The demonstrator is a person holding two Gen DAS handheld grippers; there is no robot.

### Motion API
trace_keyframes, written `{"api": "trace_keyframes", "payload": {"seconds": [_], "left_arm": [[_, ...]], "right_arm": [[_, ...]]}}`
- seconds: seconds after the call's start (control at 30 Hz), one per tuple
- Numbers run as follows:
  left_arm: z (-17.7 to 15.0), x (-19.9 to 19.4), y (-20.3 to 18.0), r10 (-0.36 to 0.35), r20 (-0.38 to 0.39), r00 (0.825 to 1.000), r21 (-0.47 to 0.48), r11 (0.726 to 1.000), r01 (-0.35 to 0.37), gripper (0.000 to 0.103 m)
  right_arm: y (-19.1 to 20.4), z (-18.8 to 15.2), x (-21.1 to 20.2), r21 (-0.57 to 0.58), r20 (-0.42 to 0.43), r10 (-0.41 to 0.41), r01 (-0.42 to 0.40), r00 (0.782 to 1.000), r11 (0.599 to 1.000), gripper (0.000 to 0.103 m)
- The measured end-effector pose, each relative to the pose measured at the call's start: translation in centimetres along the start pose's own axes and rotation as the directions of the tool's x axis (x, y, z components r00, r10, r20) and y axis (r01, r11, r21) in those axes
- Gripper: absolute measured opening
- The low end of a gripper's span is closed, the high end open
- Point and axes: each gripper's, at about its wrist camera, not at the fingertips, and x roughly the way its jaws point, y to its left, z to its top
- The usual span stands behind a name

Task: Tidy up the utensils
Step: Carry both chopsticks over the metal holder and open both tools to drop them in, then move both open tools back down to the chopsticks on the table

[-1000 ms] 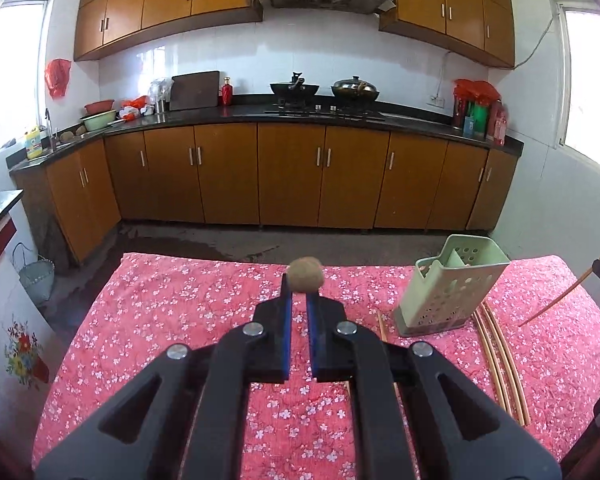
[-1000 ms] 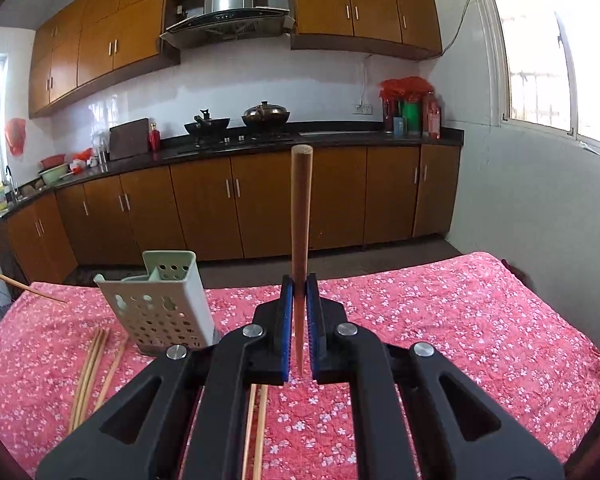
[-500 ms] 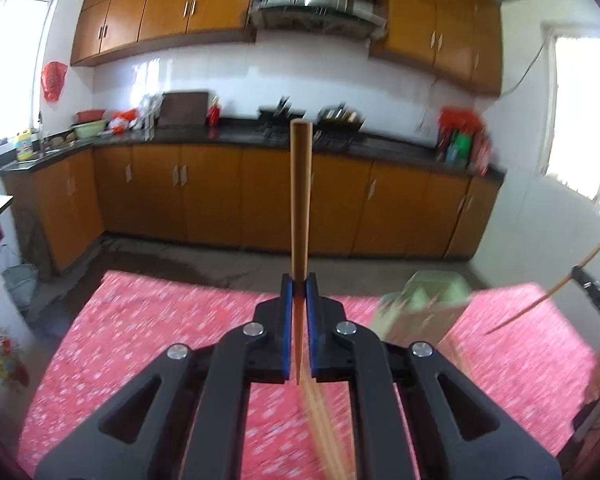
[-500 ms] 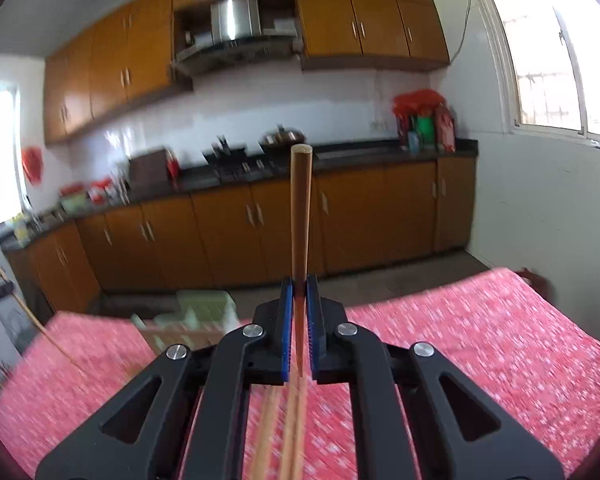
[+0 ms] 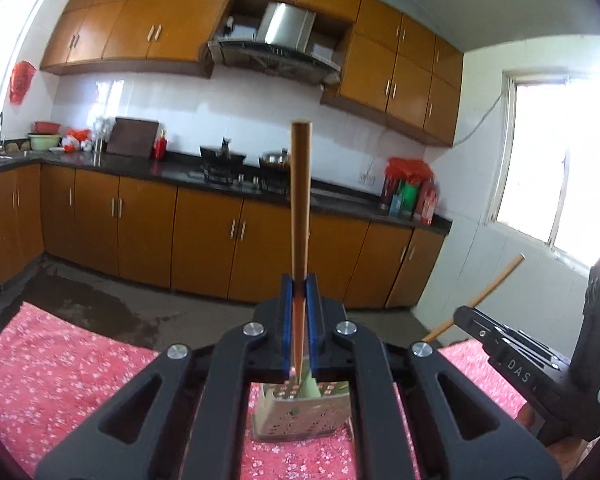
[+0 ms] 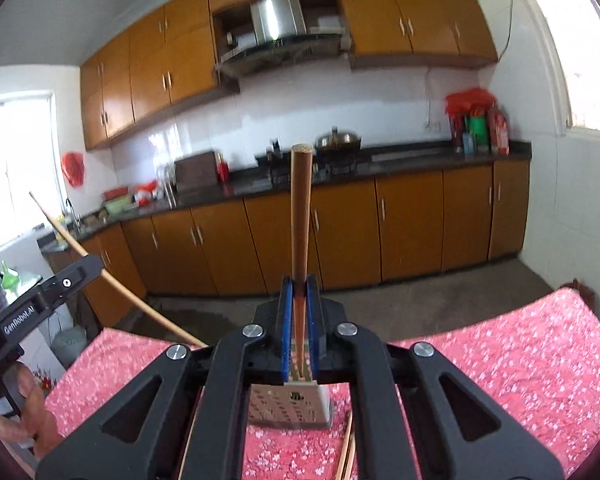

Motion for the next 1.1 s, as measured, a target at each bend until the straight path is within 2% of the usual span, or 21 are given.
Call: {"api": "trace_keyframes", "payload": {"seconds": [0.13,0.27,0.3,0.33,0.4,0.67,0.73,0.83,0.9,1.0,1.1], "left_arm": [[-2.0,2.8,0.5,0.024,-0.073,0.997,-0.005,1.000,-0.024,0.008],[-2.9,4.0,1.4,0.036,-0.108,0.994,-0.021,0.999,-0.038,0.010],[-3.0,4.0,1.5,0.034,-0.110,0.993,-0.024,0.999,-0.037,0.012],[-3.0,3.9,1.6,0.036,-0.110,0.993,-0.027,0.999,-0.039,0.019],[-2.6,3.4,1.9,0.041,-0.096,0.995,-0.036,0.998,-0.044,0.029],[-0.4,-1.5,3.7,0.057,-0.007,0.998,-0.089,0.994,-0.057,0.044],[-0.5,-2.9,4.6,0.077,-0.004,0.997,-0.095,0.992,-0.077,0.045],[-2.5,-4.8,6.5,0.172,-0.038,0.984,-0.070,0.982,-0.175,0.046],[-4.2,-4.8,7.9,0.217,-0.089,0.972,-0.055,0.973,-0.223,0.046],[-7.9,-3.6,10.3,0.271,-0.226,0.936,-0.047,0.956,-0.289,0.046],[-11.9,-2.4,12.3,0.276,-0.360,0.891,-0.061,0.946,-0.318,0.041]], "right_arm": [[-0.8,-1.1,2.2,0.045,-0.081,0.007,-0.003,0.997,0.999,0.008],[-0.5,-1.4,2.8,0.041,-0.098,-0.004,0.008,0.995,0.999,0.008],[-0.4,-1.4,2.7,0.036,-0.096,-0.008,0.012,0.995,0.999,0.011],[-0.3,-1.2,2.5,0.031,-0.090,-0.013,0.016,0.996,0.999,0.019],[-0.3,-1.0,2.0,0.029,-0.071,-0.019,0.021,0.997,0.999,0.033],[-1.4,0.4,-2.6,0.028,0.055,-0.079,0.077,0.995,0.997,0.035],[-2.8,-0.5,-3.7,0.038,0.044,-0.121,0.119,0.992,0.992,0.036],[-4.8,-2.9,-3.3,0.032,-0.038,-0.191,0.193,0.981,0.981,0.036],[-6.4,-6.1,-1.5,0.028,-0.172,-0.210,0.218,0.962,0.976,0.034],[-7.9,-11.3,1.3,0.060,-0.365,-0.156,0.190,0.918,0.980,0.021],[-8.0,-15.7,3.0,0.083,-0.481,-0.104,0.164,0.870,0.983,0.017]]}}
